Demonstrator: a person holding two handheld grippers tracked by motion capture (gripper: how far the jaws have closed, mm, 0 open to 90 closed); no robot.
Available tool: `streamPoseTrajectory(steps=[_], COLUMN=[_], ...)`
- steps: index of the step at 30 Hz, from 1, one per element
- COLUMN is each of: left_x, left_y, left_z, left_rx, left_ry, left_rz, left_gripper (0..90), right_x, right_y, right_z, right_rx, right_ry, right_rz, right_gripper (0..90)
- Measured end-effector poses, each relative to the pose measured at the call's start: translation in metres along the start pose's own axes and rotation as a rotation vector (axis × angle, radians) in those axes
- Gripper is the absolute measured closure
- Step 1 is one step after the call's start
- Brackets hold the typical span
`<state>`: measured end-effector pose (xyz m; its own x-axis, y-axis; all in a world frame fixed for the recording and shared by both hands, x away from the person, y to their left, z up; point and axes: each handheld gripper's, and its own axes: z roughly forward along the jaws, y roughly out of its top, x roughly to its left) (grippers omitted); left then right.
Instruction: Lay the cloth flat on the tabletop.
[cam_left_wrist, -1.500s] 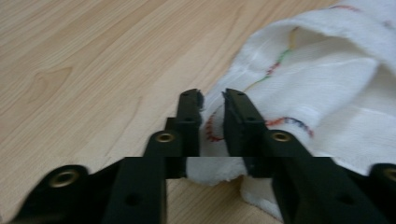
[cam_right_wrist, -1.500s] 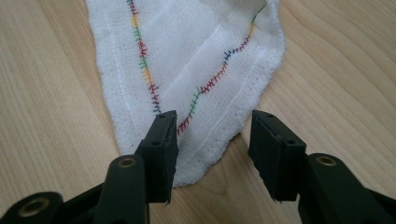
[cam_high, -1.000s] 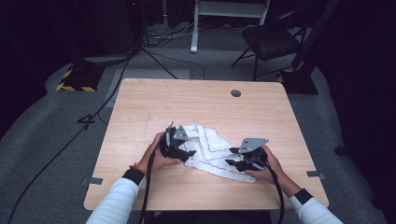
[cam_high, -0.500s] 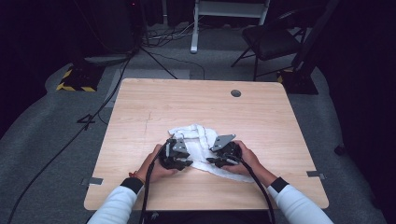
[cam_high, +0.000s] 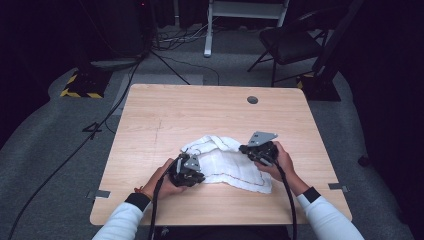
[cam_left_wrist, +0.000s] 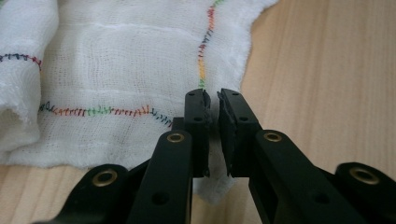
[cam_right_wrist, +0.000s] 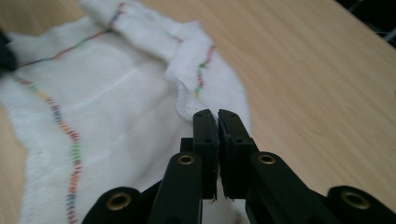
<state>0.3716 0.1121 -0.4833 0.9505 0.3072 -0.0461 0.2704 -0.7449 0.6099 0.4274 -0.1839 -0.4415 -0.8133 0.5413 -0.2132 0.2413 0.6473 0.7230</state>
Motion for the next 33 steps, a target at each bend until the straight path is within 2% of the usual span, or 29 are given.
streamPoseTrajectory(steps=[4,8,10,11,13,14,15,16,20,21,22,24,25,26,27,28,29,30,31,32,33], left_x=[-0.009,-0.022,-0.028,-0.031,-0.035,-0.038,-0.043,-0.046,-0.052,-0.05,-0.045,-0.035,-0.035,-0.028,-0.016,-0.016,-0.008,0.008,0.008,0.027,0.036], left_y=[-0.005,-0.009,-0.01,-0.01,-0.01,-0.01,-0.009,-0.009,-0.007,-0.005,-0.004,-0.004,-0.004,-0.004,-0.005,-0.005,-0.005,-0.004,-0.004,-0.001,0.001], left_z=[-0.002,-0.004,-0.005,-0.005,-0.004,-0.004,-0.003,-0.003,-0.005,-0.008,-0.014,-0.02,-0.02,-0.024,-0.028,-0.028,-0.031,-0.034,-0.034,-0.034,-0.034], left_rx=[-0.009,-0.006,-0.004,-0.005,0.002,0.003,0.006,0.007,-0.003,-0.022,-0.057,-0.1,-0.1,-0.129,-0.164,-0.164,-0.173,-0.193,-0.193,-0.199,-0.205], left_ry=[-0.024,-0.052,-0.08,-0.094,-0.103,-0.12,-0.151,-0.158,-0.152,-0.122,-0.102,-0.049,-0.049,-0.016,0.04,0.04,0.075,0.139,0.139,0.186,0.205], left_rz=[0.002,0.015,0.015,0.027,0.032,0.044,0.056,0.068,0.083,0.07,0.034,-0.016,-0.016,-0.056,-0.113,-0.113,-0.13,-0.172,-0.172,-0.224,-0.25], left_gripper=[78.9,78.6,78.6,78.6,78.8,78.8,78.6,77.6,62.3,62.3,54.1,44.6,40.9,40.9,33.0,30.8,29.5,27.5,25.8,25.3,25.3], right_x=[-0.024,-0.045,-0.052,-0.056,-0.063,-0.063,-0.067,-0.068,-0.074,-0.076,-0.079,-0.081,-0.081,-0.082,-0.083,-0.083,-0.084,-0.085,-0.085,-0.087,-0.088], right_y=[-0.006,-0.014,-0.019,-0.021,-0.023,-0.023,-0.025,-0.026,-0.028,-0.028,-0.028,-0.028,-0.028,-0.028,-0.028,-0.028,-0.028,-0.028,-0.028,-0.028,-0.028], right_z=[-0.014,-0.021,-0.022,-0.022,-0.024,-0.024,-0.024,-0.023,-0.016,-0.013,-0.005,0.003,0.003,0.007,0.013,0.013,0.02,0.022,0.022,0.025,0.025], right_rx=[-0.034,-0.04,-0.03,-0.031,-0.036,-0.036,-0.032,-0.032,-0.019,-0.015,-0.003,0.01,0.01,0.018,0.033,0.033,0.054,0.061,0.061,0.076,0.073], right_ry=[-0.074,-0.141,-0.157,-0.16,-0.17,-0.17,-0.194,-0.193,-0.193,-0.192,-0.191,-0.193,-0.193,-0.194,-0.196,-0.196,-0.198,-0.2,-0.2,-0.216,-0.207], right_rz=[0.087,0.134,0.166,0.184,0.21,0.21,0.222,0.228,0.25,0.255,0.256,0.254,0.254,0.255,0.244,0.244,0.237,0.235,0.235,0.244,0.25], right_gripper=[86.5,86.6,86.7,86.7,86.8,86.8,86.7,86.8,86.7,86.7,86.3,85.2,85.2,84.0,82.2,82.2,78.7,75.5,75.5,70.9,68.7])
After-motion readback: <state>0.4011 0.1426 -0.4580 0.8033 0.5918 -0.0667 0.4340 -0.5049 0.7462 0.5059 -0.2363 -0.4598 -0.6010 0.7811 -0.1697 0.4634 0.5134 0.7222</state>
